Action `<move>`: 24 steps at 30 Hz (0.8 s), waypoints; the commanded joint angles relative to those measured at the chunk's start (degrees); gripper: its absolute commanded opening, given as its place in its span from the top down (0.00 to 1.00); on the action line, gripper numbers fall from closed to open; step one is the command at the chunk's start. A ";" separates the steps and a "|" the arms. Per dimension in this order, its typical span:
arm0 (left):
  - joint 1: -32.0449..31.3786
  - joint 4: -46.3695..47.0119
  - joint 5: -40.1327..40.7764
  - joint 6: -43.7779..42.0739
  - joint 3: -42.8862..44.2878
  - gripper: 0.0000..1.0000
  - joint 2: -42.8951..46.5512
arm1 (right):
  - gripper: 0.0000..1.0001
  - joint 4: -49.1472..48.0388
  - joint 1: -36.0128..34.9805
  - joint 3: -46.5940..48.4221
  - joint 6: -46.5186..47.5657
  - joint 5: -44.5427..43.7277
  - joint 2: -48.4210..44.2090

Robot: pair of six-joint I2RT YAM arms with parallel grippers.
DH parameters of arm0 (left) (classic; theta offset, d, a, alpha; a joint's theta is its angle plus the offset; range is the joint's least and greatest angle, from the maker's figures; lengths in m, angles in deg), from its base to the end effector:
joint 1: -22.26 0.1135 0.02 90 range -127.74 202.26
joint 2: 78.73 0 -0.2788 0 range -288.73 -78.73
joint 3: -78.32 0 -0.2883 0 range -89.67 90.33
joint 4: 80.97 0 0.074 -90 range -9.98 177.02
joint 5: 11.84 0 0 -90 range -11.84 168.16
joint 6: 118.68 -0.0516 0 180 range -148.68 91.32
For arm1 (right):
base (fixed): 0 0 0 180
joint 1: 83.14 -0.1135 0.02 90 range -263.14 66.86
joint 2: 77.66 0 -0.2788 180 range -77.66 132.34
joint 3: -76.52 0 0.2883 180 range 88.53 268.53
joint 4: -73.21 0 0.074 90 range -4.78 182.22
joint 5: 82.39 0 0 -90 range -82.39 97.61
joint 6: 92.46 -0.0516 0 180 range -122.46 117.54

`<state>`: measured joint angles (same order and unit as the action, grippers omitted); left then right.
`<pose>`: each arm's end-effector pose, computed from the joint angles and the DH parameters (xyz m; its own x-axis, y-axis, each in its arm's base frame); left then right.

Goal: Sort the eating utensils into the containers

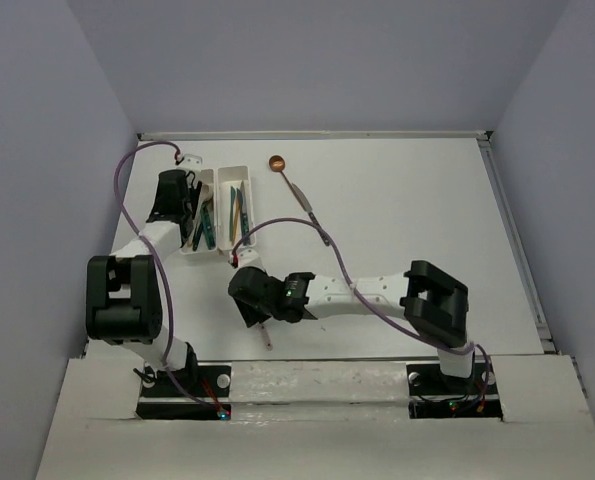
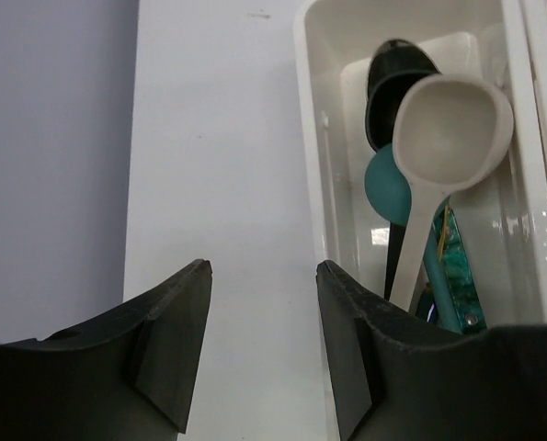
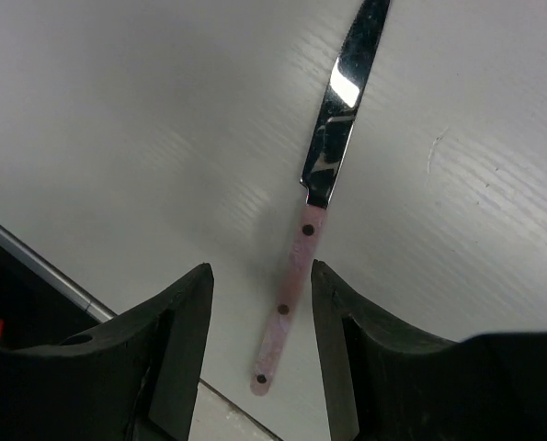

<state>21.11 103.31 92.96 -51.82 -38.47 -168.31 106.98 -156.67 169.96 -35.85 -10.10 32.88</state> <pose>0.3912 0.0053 0.2176 -0.4311 0.3887 -0.8143 -0.0520 0.8903 0.4525 0.1486 0.4473 0.1943 -0.6564 -0.3712 -0.6568 -0.5963 0.7886 0.1503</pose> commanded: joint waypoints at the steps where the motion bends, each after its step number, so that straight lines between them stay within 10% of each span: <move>1: 3.25 -1.00 -6.27 -0.51 -4.08 0.39 3.88 | 0.47 6.36 0.24 3.47 -4.14 0.40 2.92; 24: 5.28 1.19 -11.38 -2.79 -12.53 0.53 7.14 | 0.52 6.89 0.24 4.79 -7.04 2.25 7.76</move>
<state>25.88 101.19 80.22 -52.82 -50.82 -162.13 113.32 -156.30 172.43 -41.72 -7.96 38.37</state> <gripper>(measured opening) 0.513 0.485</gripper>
